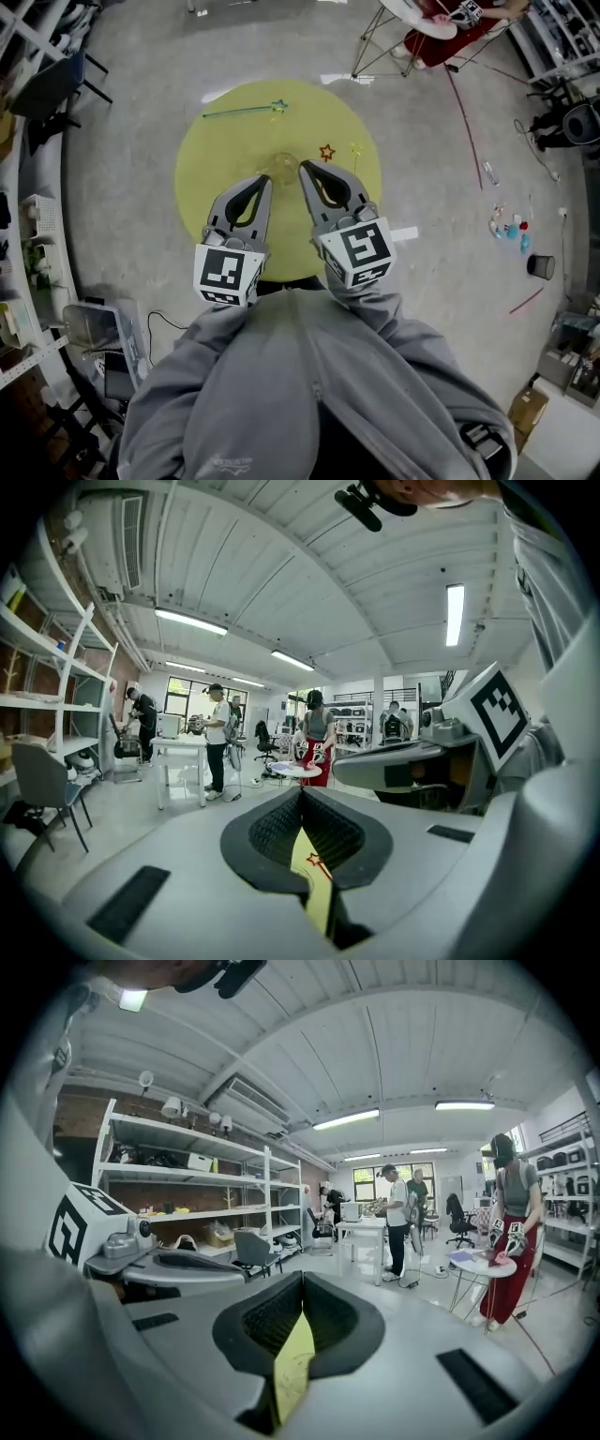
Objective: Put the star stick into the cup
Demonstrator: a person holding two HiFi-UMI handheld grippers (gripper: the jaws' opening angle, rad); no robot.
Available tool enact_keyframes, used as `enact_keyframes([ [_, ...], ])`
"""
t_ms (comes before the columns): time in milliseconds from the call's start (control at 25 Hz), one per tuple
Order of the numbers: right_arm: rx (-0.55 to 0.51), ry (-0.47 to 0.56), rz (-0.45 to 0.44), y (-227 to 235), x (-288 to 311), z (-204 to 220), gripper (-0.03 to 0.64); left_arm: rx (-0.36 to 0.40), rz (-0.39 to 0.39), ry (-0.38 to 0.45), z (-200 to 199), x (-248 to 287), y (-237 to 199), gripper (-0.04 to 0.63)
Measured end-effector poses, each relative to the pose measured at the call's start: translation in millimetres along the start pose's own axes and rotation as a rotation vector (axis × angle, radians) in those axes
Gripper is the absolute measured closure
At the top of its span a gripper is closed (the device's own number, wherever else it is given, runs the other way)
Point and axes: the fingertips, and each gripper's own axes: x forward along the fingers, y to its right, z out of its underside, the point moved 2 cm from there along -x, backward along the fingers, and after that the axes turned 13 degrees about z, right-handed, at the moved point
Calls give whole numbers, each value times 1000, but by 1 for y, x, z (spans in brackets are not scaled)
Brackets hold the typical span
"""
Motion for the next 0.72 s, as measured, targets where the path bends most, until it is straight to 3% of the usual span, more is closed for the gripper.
enact_keyframes([
  [440,-25,146,37,2,-64,-55,584,64,-62,90,-58,-29,32,578],
  [720,-30,212,76,6,-89,-80,584,112,-142,144,-92,-51,44,578],
])
